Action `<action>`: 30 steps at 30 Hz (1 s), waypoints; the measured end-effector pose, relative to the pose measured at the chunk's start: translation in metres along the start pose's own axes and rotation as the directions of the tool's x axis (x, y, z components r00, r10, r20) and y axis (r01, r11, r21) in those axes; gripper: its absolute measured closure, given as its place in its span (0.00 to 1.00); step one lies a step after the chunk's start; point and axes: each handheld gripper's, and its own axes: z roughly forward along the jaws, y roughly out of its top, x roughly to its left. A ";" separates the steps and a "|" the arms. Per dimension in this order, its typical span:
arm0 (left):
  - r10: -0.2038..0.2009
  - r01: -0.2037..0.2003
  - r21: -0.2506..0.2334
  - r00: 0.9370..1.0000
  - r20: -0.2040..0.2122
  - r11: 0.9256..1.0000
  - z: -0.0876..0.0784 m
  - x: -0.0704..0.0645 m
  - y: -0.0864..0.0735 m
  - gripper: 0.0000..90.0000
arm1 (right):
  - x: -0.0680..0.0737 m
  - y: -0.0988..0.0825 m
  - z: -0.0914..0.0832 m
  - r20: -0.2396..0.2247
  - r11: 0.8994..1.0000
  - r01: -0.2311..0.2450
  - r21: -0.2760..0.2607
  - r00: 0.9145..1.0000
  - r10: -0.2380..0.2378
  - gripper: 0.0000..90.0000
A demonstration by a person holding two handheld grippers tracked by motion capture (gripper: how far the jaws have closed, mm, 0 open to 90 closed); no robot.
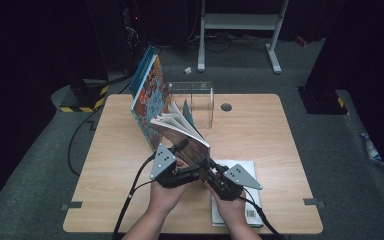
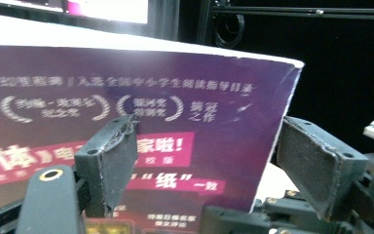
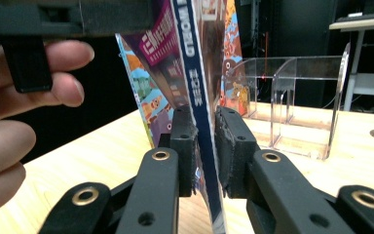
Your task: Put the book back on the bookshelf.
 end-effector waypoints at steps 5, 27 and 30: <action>0.007 -0.007 0.000 1.000 0.013 1.000 0.000 -0.003 0.001 0.24 | 0.001 -0.002 0.000 -0.004 1.000 -0.004 0.008 1.000 0.004 0.87; 0.039 -0.037 0.045 0.998 -0.052 0.998 0.006 -0.010 0.001 0.20 | 0.009 -0.005 0.003 -0.041 0.999 -0.003 0.042 0.999 0.004 0.82; 0.039 -0.036 0.051 0.997 -0.062 0.998 0.006 -0.009 0.001 0.22 | 0.009 -0.005 0.003 -0.042 0.999 -0.007 0.046 0.999 0.009 0.81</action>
